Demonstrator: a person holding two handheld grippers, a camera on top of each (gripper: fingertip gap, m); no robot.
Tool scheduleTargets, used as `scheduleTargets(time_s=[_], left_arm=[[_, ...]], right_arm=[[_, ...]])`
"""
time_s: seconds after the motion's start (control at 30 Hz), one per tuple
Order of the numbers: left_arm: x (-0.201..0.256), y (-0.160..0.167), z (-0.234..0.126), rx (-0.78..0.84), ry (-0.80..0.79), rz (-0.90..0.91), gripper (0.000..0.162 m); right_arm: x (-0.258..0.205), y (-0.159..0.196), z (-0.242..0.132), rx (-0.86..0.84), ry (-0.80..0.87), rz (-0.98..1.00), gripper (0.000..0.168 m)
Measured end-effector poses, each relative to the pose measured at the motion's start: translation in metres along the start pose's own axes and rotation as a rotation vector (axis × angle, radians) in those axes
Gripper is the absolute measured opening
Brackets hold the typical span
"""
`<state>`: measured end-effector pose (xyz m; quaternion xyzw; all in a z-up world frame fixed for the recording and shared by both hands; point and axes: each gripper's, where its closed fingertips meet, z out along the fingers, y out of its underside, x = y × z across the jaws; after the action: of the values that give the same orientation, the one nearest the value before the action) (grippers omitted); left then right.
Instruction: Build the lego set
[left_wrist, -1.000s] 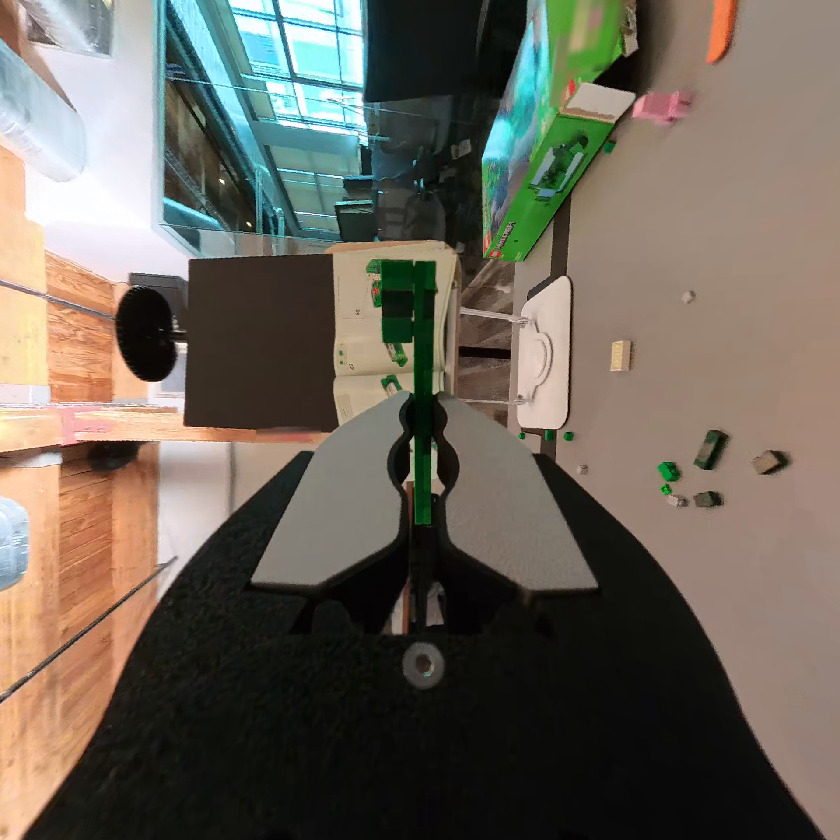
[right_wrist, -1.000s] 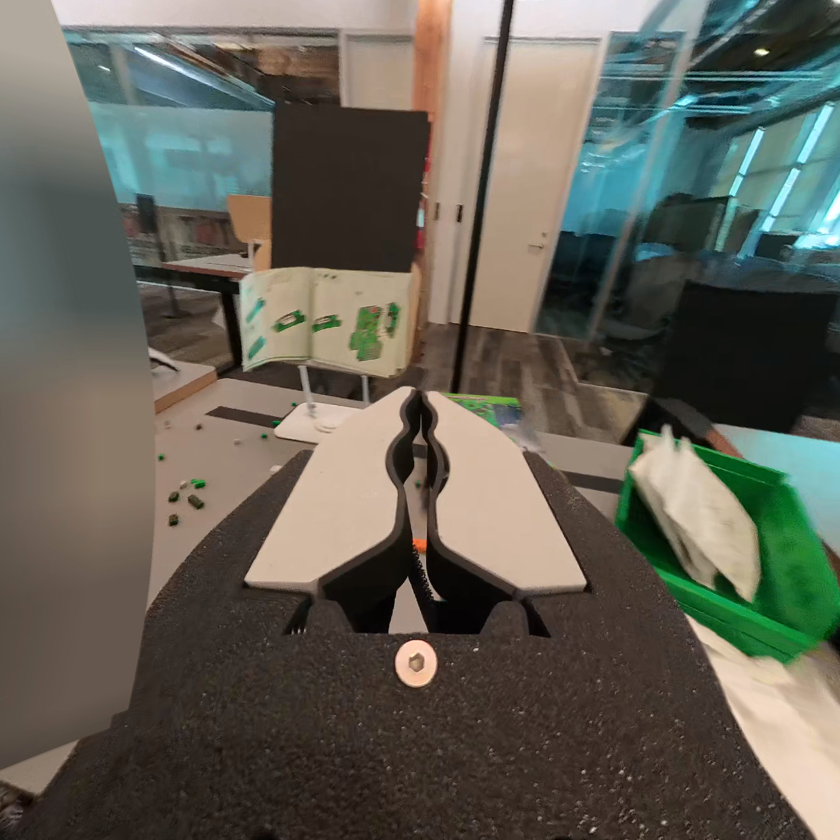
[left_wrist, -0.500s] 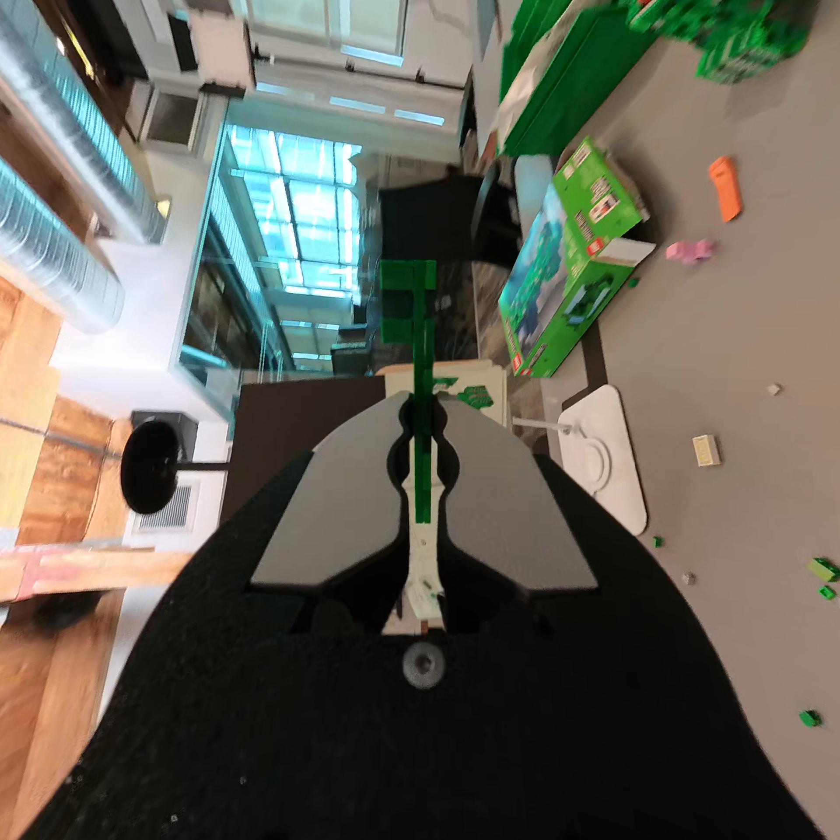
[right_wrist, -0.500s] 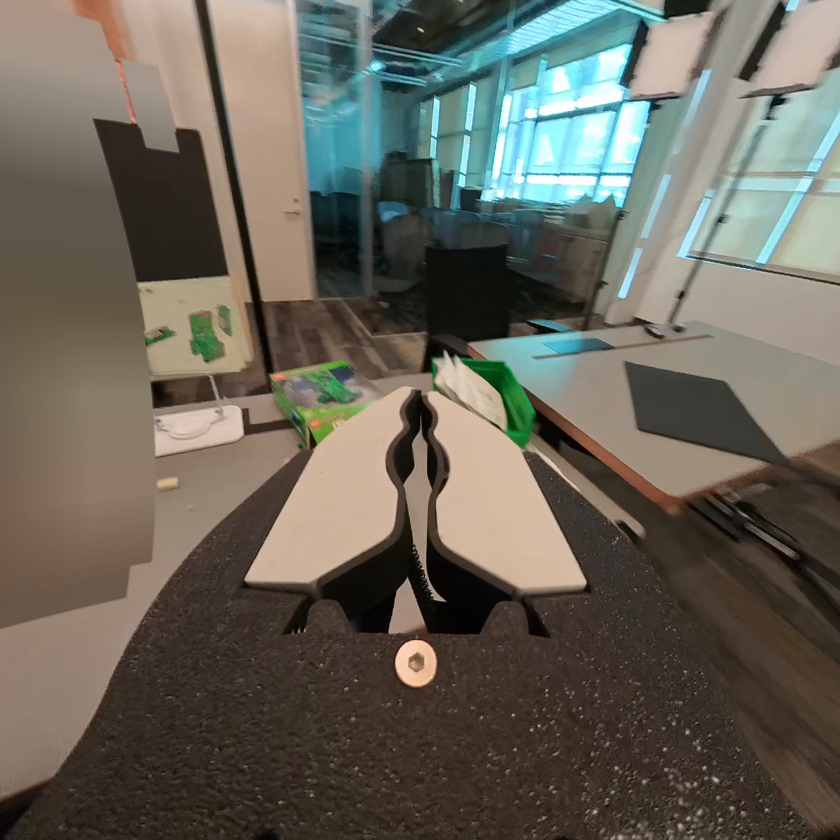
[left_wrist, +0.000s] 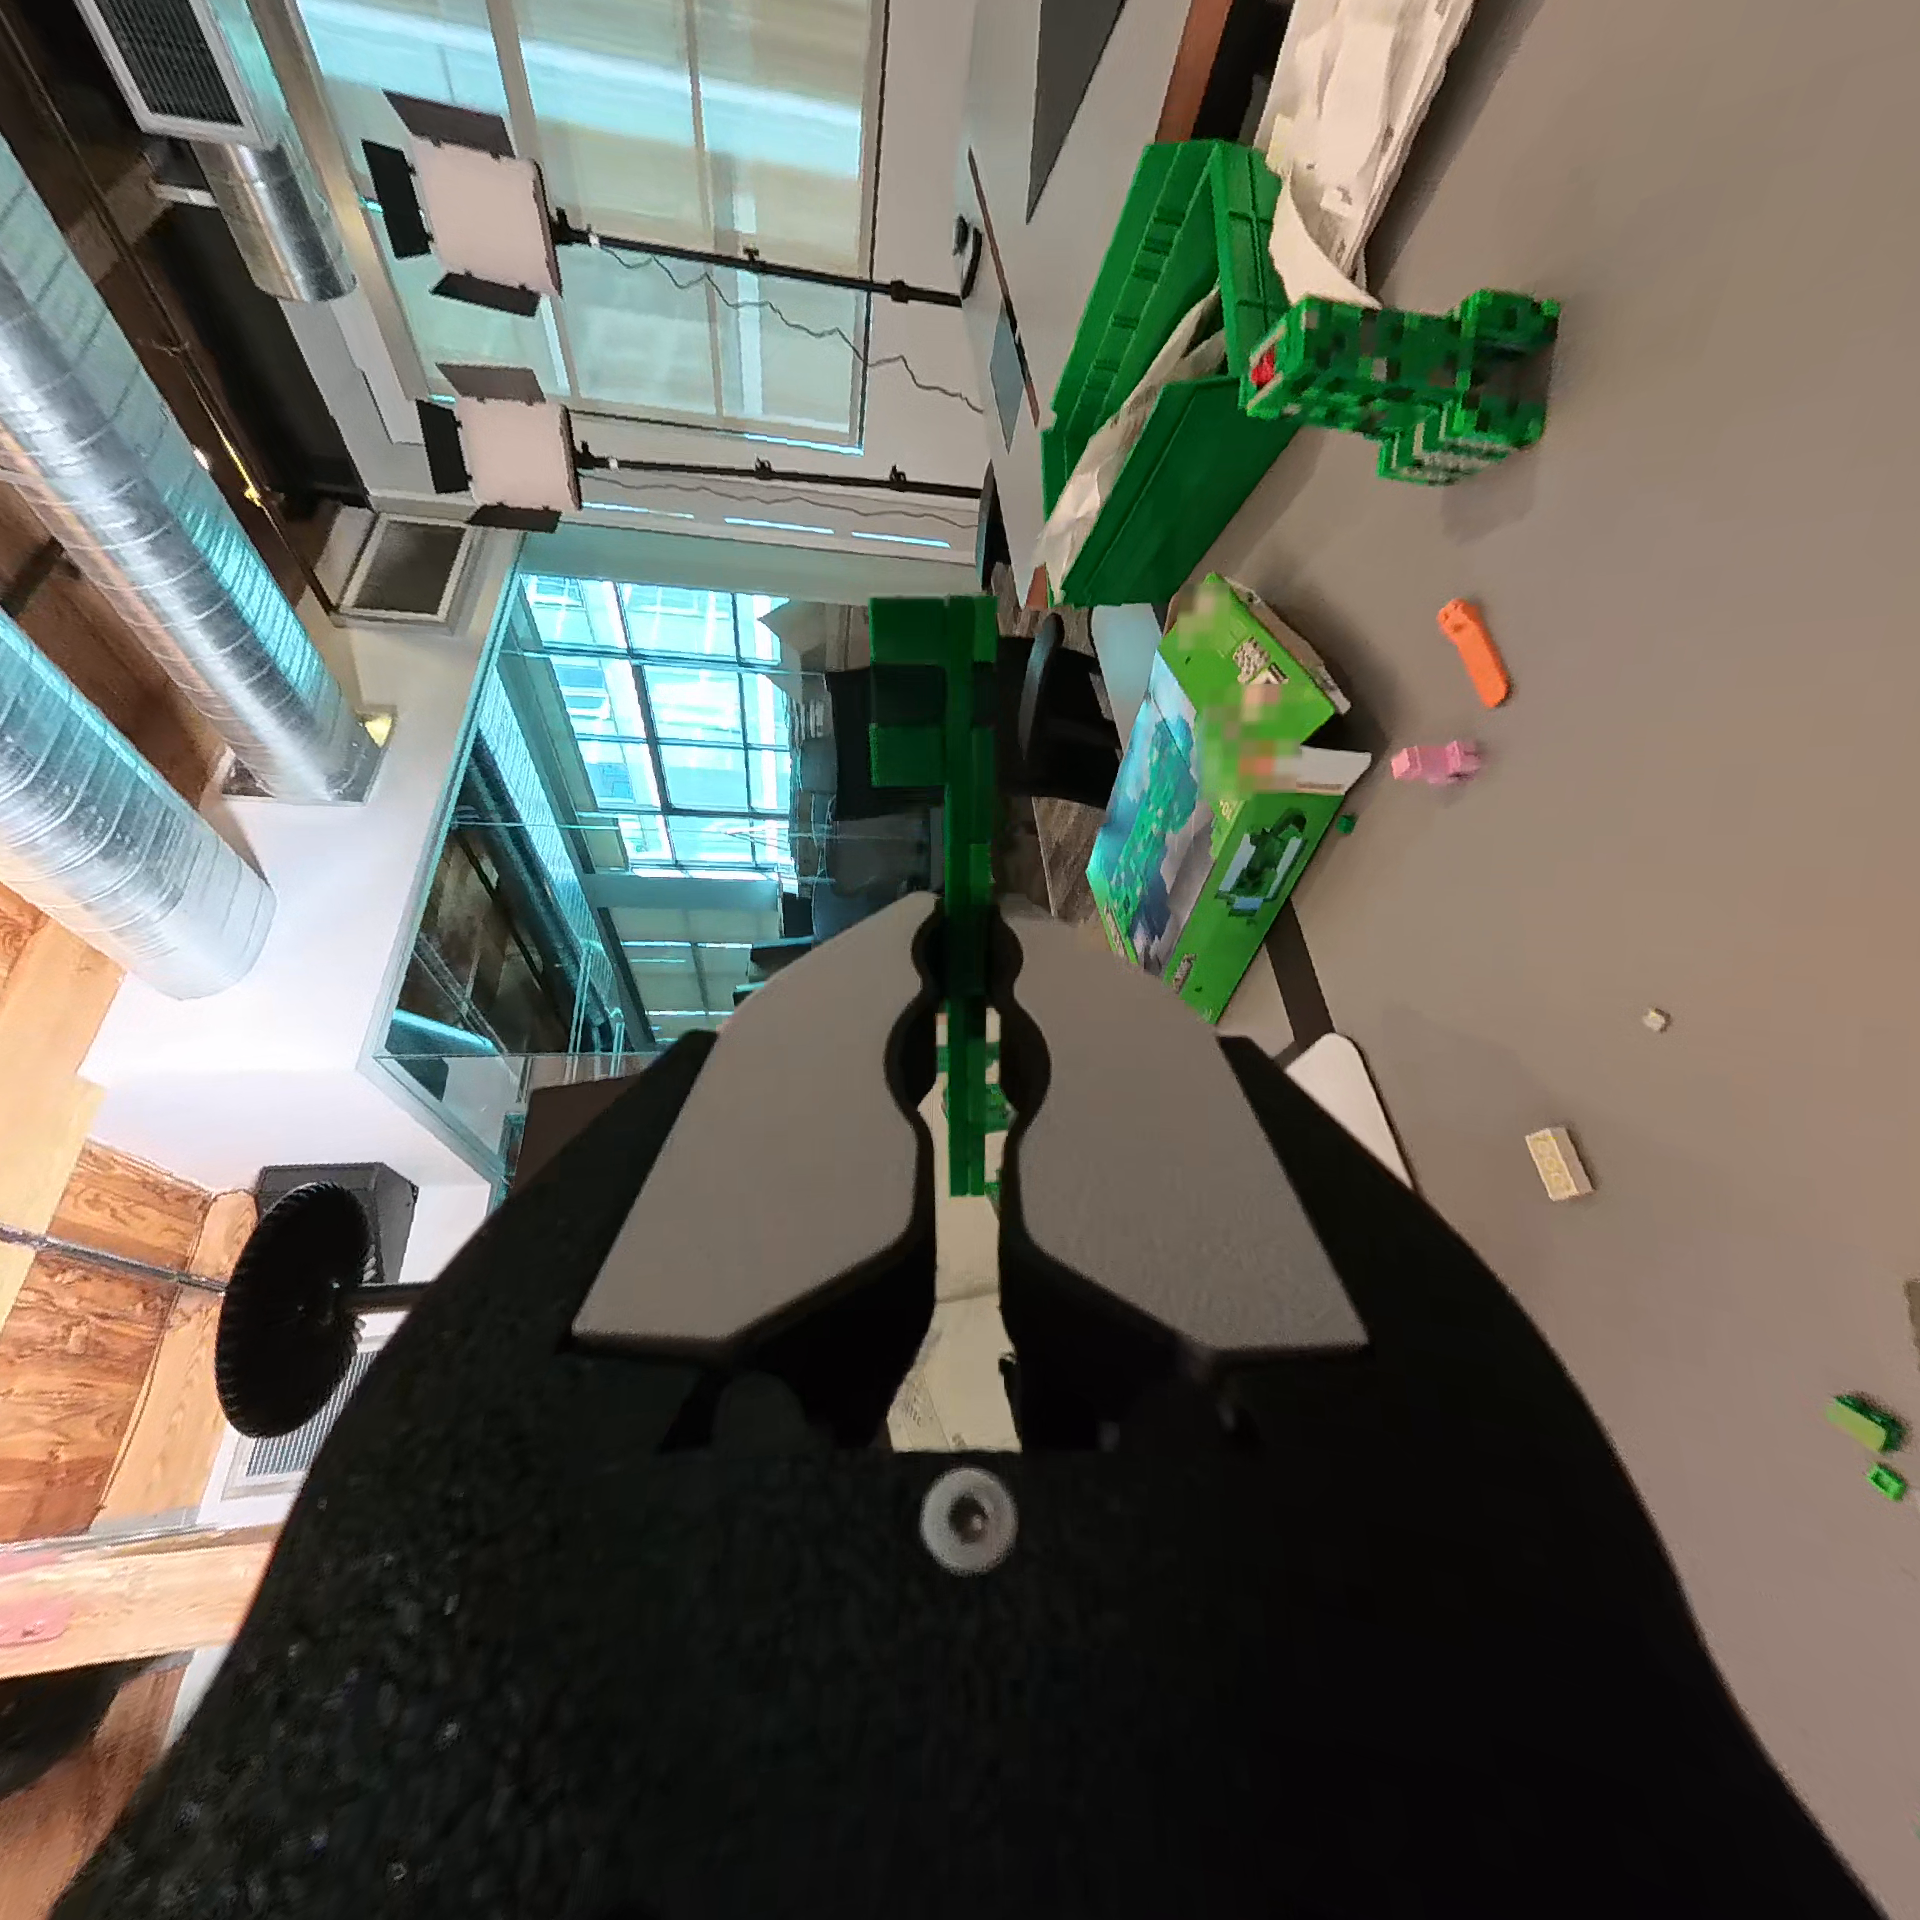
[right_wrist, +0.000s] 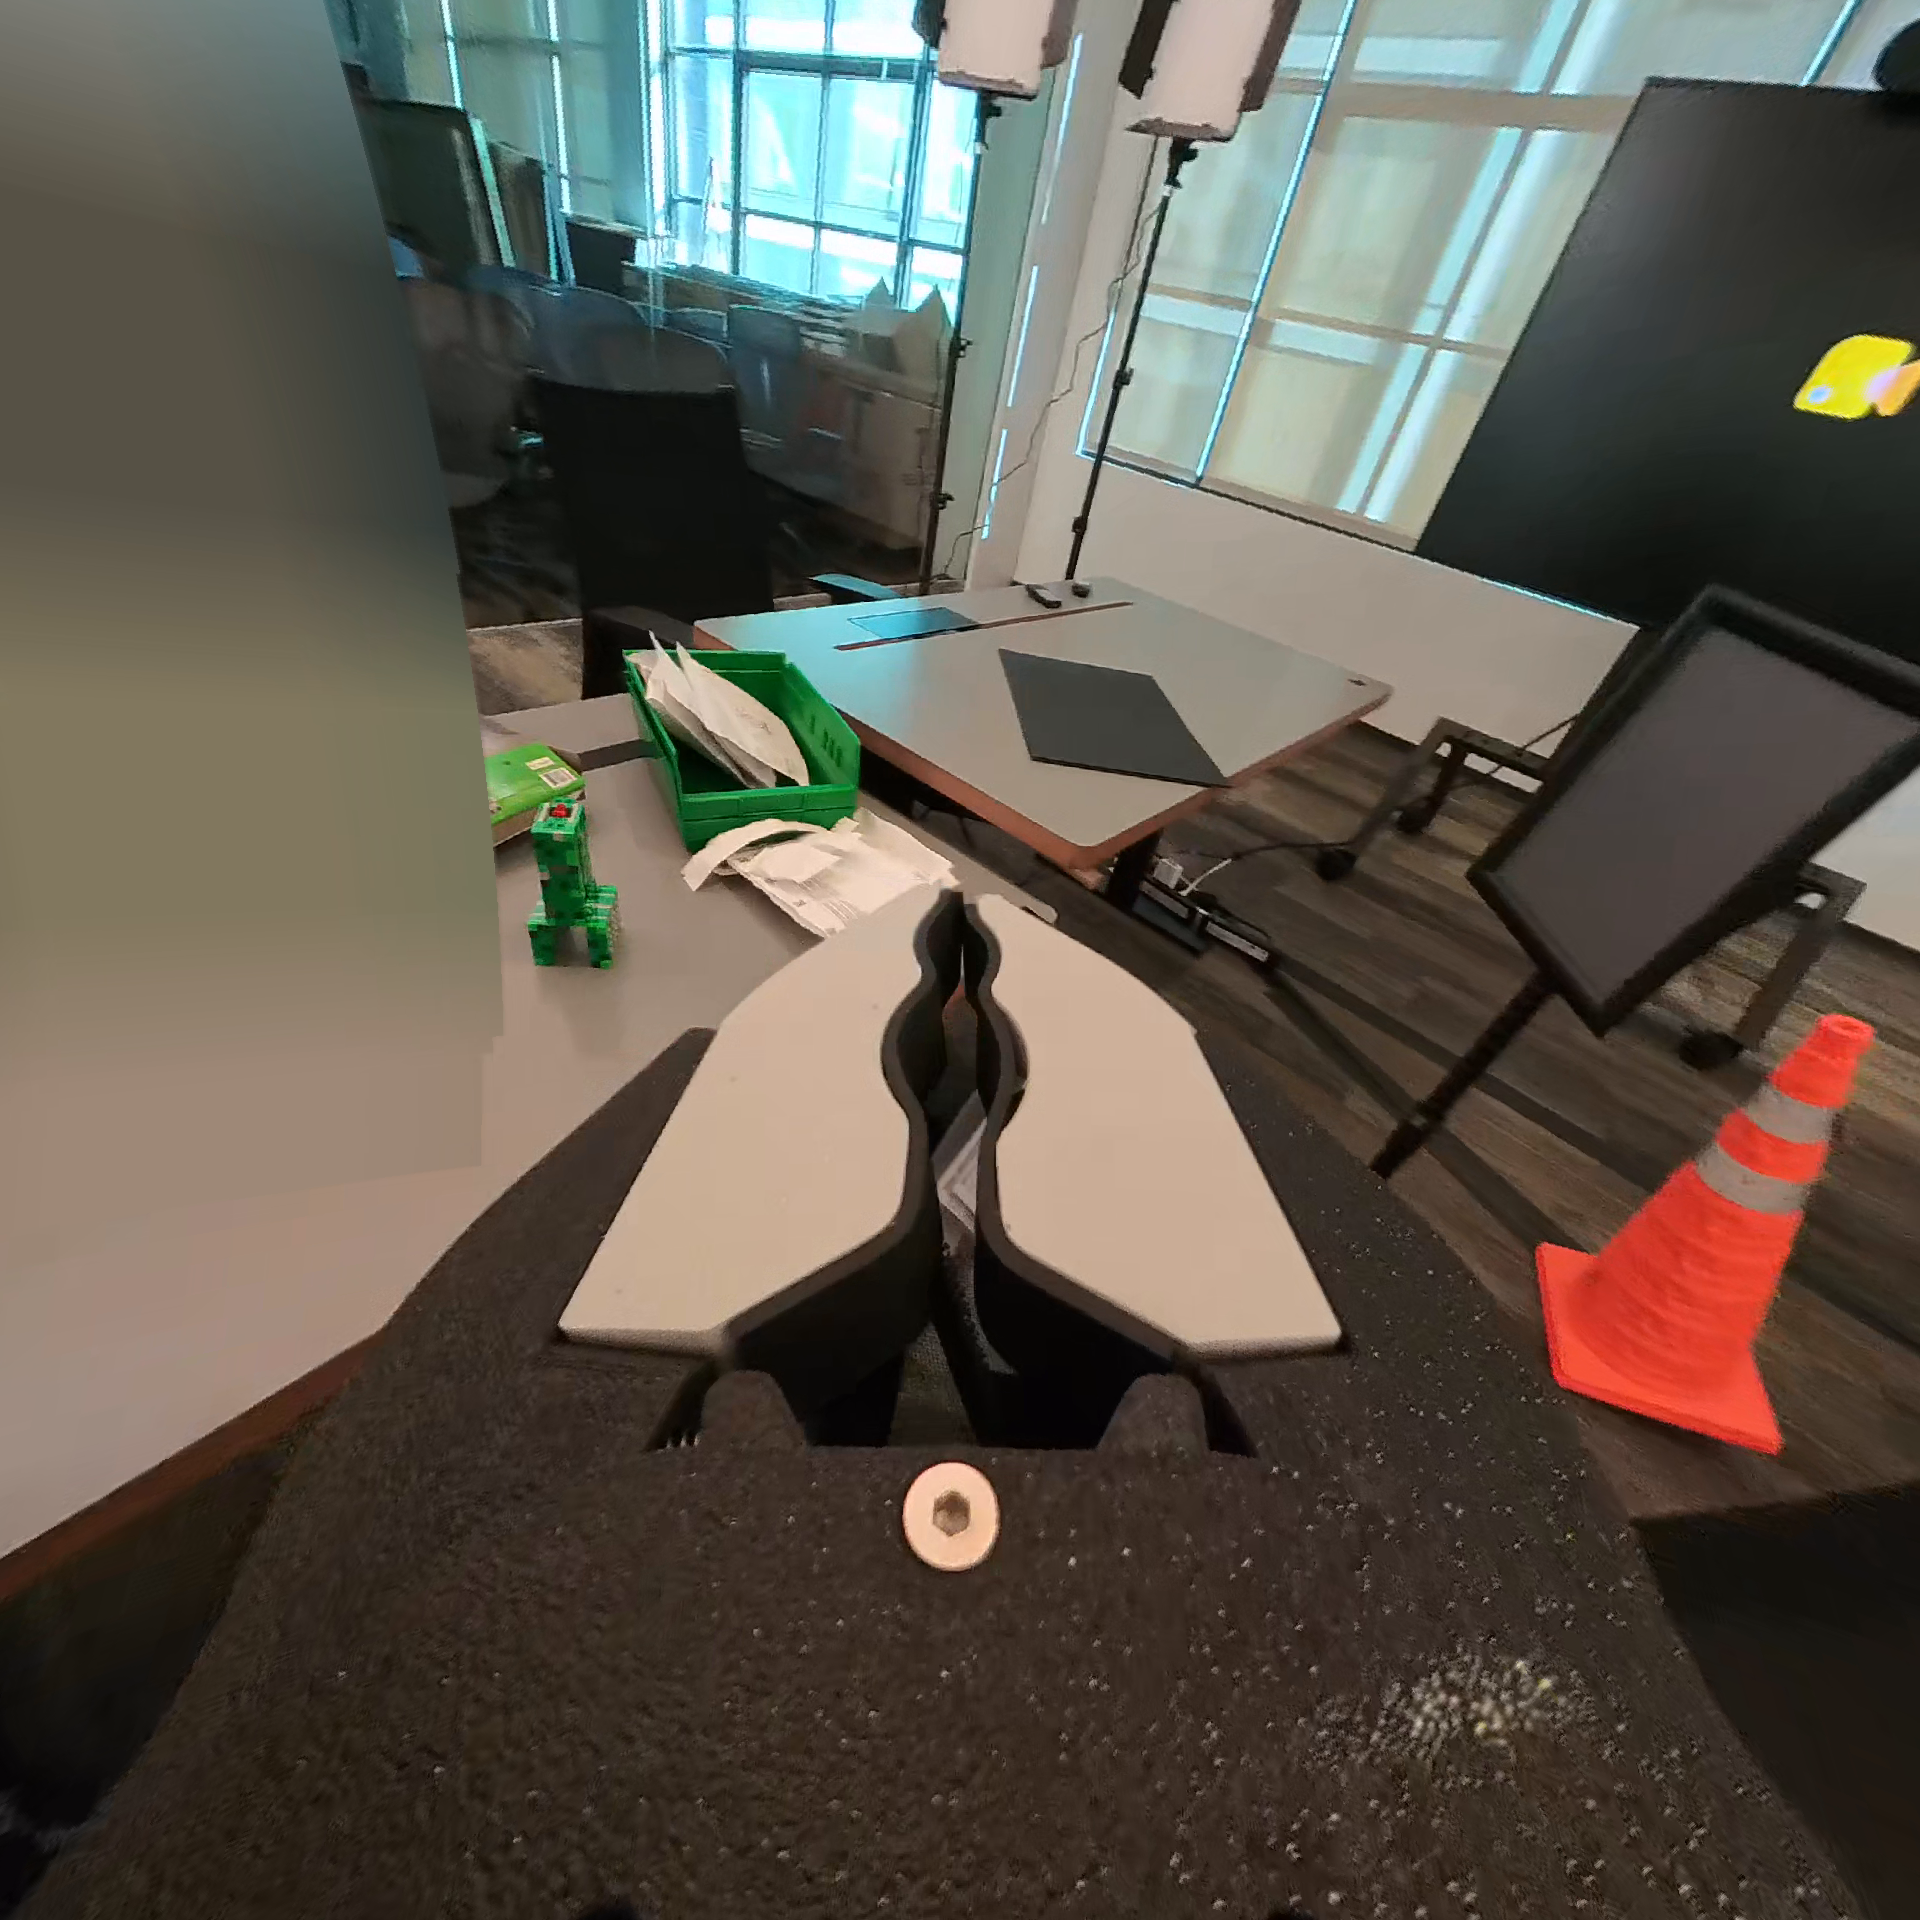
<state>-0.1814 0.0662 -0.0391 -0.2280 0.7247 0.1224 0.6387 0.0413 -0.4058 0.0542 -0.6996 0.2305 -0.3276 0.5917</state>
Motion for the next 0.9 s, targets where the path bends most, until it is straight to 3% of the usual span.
scheduleTargets(time_s=[0.33,0.6,0.73,0.9], left_arm=[[-0.004,-0.028,-0.002,0.071,-0.015,-0.028,0.005],[-0.006,-0.057,0.004,0.17,-0.002,-0.067,0.005],[-0.019,-0.078,0.016,0.216,0.015,-0.273,0.005],[-0.035,-0.106,0.026,0.27,-0.009,-0.221,0.005]], right_arm=[[0.017,0.002,-0.067,-0.022,0.174,-0.053,0.0],[0.046,-0.009,-0.171,-0.066,0.441,-0.134,0.0],[0.055,-0.009,-0.225,-0.048,0.568,-0.095,0.0],[0.054,0.008,-0.256,-0.054,0.648,-0.04,0.0]])
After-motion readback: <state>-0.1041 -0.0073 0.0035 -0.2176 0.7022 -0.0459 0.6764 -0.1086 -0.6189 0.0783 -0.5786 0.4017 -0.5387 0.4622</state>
